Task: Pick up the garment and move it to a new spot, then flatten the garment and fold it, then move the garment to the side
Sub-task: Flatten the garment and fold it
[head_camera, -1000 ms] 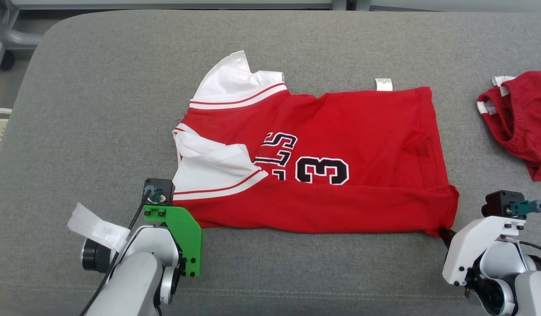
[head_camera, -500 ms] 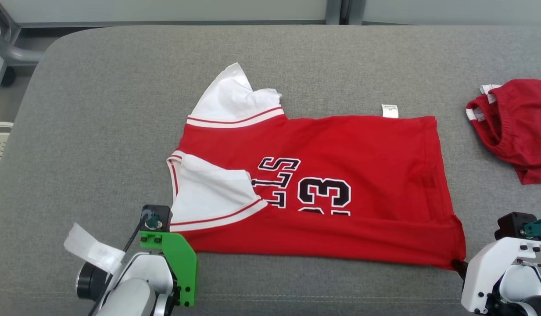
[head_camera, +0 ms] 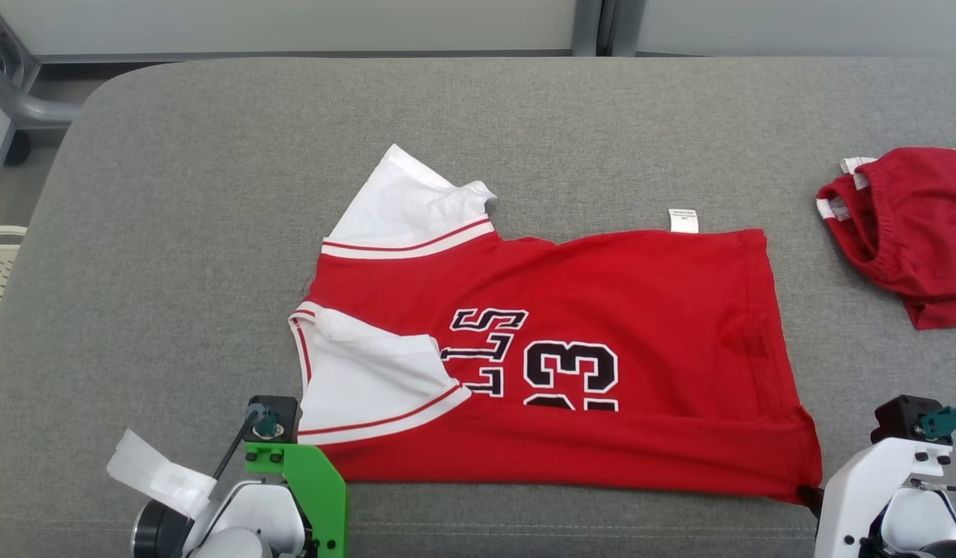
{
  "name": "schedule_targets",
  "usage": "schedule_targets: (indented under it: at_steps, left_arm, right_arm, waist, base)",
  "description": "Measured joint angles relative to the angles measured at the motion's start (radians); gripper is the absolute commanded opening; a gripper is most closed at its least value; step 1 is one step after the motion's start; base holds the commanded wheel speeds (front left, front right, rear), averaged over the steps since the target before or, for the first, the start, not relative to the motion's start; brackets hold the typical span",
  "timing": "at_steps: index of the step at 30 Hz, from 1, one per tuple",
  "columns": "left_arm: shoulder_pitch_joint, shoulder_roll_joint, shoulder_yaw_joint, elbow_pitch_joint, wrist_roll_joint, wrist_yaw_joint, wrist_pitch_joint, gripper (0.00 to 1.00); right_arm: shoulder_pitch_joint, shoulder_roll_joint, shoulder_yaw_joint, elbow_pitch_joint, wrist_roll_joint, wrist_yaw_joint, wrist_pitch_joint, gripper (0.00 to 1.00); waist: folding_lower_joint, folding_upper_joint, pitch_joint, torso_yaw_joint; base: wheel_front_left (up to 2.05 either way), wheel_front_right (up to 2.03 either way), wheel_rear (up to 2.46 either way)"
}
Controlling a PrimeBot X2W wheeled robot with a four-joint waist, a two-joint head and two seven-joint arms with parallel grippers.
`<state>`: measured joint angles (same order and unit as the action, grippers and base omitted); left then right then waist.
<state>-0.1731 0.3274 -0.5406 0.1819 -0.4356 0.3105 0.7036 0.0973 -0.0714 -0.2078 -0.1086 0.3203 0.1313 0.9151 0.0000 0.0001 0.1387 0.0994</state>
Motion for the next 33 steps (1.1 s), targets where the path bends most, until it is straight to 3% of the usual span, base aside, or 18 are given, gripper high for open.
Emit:
schedule_targets:
  at_steps: [1, 2, 3, 4, 13, 23, 27, 29, 30, 33]
  left_arm:
    - [0.0, 0.0, 0.002, -0.005, 0.001, 0.007, -0.012, 0.0]
    - [0.0, 0.001, 0.003, -0.008, 0.005, 0.007, -0.026, 0.45]
    - [0.0, 0.001, 0.007, -0.008, 0.007, 0.008, -0.038, 1.0]
    - [0.0, 0.0, 0.01, -0.007, 0.007, 0.014, -0.051, 1.0]
    - [0.001, -0.001, 0.018, 0.008, -0.001, 0.02, -0.071, 1.0]
    - [0.04, 0.015, 0.095, -0.082, -0.045, 0.051, -0.145, 1.0]
    - [0.045, -0.005, 0.148, -0.138, -0.075, 0.06, -0.232, 1.0]
    - [0.039, -0.035, 0.188, -0.154, -0.089, 0.065, -0.312, 1.0]
    - [0.021, -0.072, 0.225, -0.155, -0.116, 0.058, -0.399, 1.0]
    - [-0.011, -0.116, 0.263, -0.137, -0.137, 0.035, -0.514, 1.0]
  right_arm:
    - [0.001, 0.002, -0.002, -0.002, -0.003, 0.0, 0.0, 0.0]
    - [0.001, 0.003, -0.004, -0.003, -0.004, 0.0, 0.003, 0.0]
    - [0.001, 0.004, -0.005, -0.002, -0.003, 0.0, 0.009, 0.05]
    - [0.001, 0.007, -0.007, -0.002, 0.001, 0.0, 0.009, 1.0]
    - [0.005, 0.014, -0.02, -0.002, -0.005, 0.0, -0.003, 1.0]
    - [0.004, 0.018, -0.03, -0.041, 0.02, -0.001, -0.072, 1.0]
    - [-0.002, 0.019, -0.033, -0.068, 0.022, -0.001, -0.111, 1.0]
    - [-0.015, 0.019, -0.035, -0.077, 0.022, -0.001, -0.141, 1.0]
    - [-0.04, 0.02, -0.038, -0.077, 0.021, -0.001, -0.181, 1.0]
    - [-0.08, 0.021, -0.042, -0.05, 0.03, 0.0, -0.248, 1.0]
  waist:
    - [0.0, 0.0, 0.0, -0.001]
    - [0.0, 0.0, 0.001, -0.001]
    - [0.0, 0.0, 0.001, -0.002]
    - [0.0, 0.0, 0.001, -0.003]
    - [0.0, 0.0, -0.004, -0.004]
    - [0.0, 0.0, -0.033, 0.003]
    - [0.0, 0.0, -0.052, 0.009]
    - [0.0, 0.0, -0.063, 0.012]
    - [0.0, 0.0, -0.073, 0.014]
    - [0.0, 0.0, -0.089, 0.014]
  base:
    - [0.0, 0.0, 0.0]
    - [0.0, 0.0, 0.0]
    - [0.0, 0.0, 0.0]
    - [0.0, 0.0, 0.0]
    - [0.0, 0.0, 0.0]
    - [0.0, 0.0, 0.0]
    - [0.0, 0.0, 0.0]
    - [0.0, 0.0, 0.0]
    - [0.0, 0.0, 0.0]
    - [0.0, 0.0, 0.0]
